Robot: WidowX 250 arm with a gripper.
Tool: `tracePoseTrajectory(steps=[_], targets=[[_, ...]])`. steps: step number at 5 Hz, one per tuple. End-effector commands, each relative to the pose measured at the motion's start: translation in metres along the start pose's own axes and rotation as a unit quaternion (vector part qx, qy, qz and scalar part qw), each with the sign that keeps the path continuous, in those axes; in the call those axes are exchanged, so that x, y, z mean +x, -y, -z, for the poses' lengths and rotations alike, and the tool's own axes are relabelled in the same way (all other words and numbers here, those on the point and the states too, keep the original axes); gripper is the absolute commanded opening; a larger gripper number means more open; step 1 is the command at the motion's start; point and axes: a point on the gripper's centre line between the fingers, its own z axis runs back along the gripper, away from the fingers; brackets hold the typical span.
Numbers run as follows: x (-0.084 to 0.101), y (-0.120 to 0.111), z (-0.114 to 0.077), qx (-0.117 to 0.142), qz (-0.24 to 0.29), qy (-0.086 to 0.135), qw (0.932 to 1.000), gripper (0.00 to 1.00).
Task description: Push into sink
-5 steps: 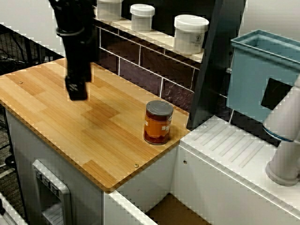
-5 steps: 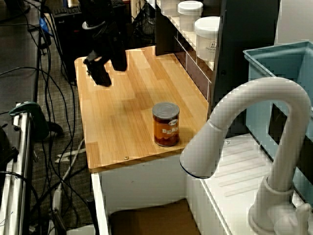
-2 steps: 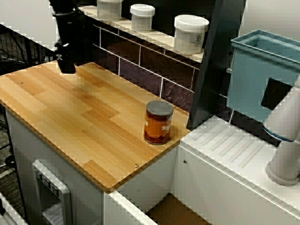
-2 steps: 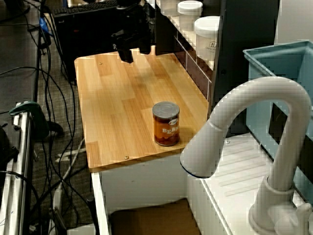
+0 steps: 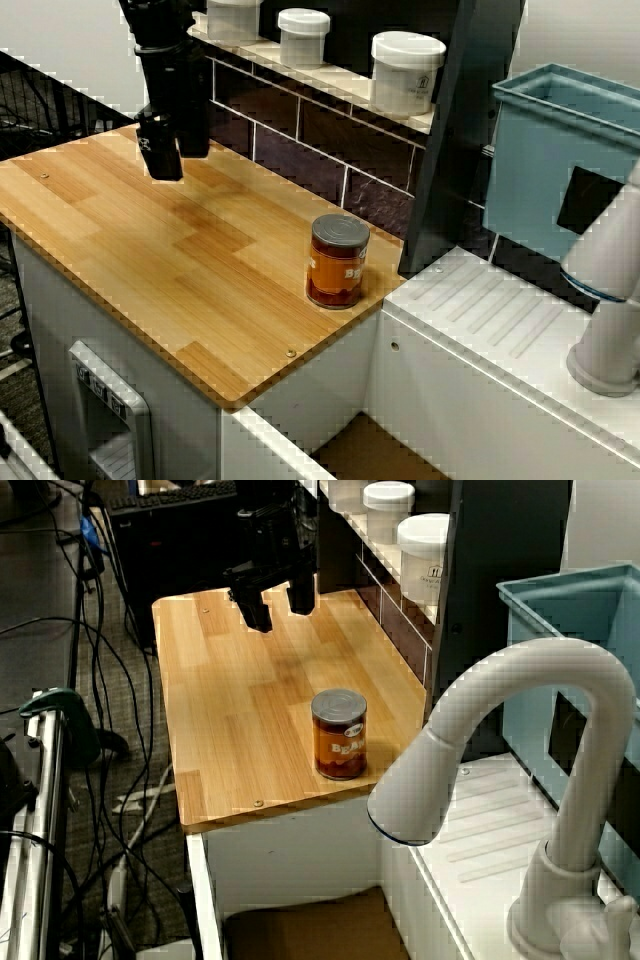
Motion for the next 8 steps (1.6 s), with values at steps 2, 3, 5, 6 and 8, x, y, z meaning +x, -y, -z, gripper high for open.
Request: tracePoseTrajectory(steps=[2, 3, 5, 6, 8], targets=[[0.068, 0.013, -0.013, 0.034, 0.024, 0.024, 0.9988, 1.00], [0.076, 0.012, -0.007, 0.029, 0.026, 0.032, 0.9987, 1.00], [0.098, 0.004, -0.004, 0.016, 0.034, 0.045, 0.9983, 1.00], [0.108, 0.003, 0.000, 0.012, 0.038, 0.050, 0.9980, 1.00], [0.124, 0.013, 0.014, -0.006, 0.057, 0.051, 0.9971, 1.00]])
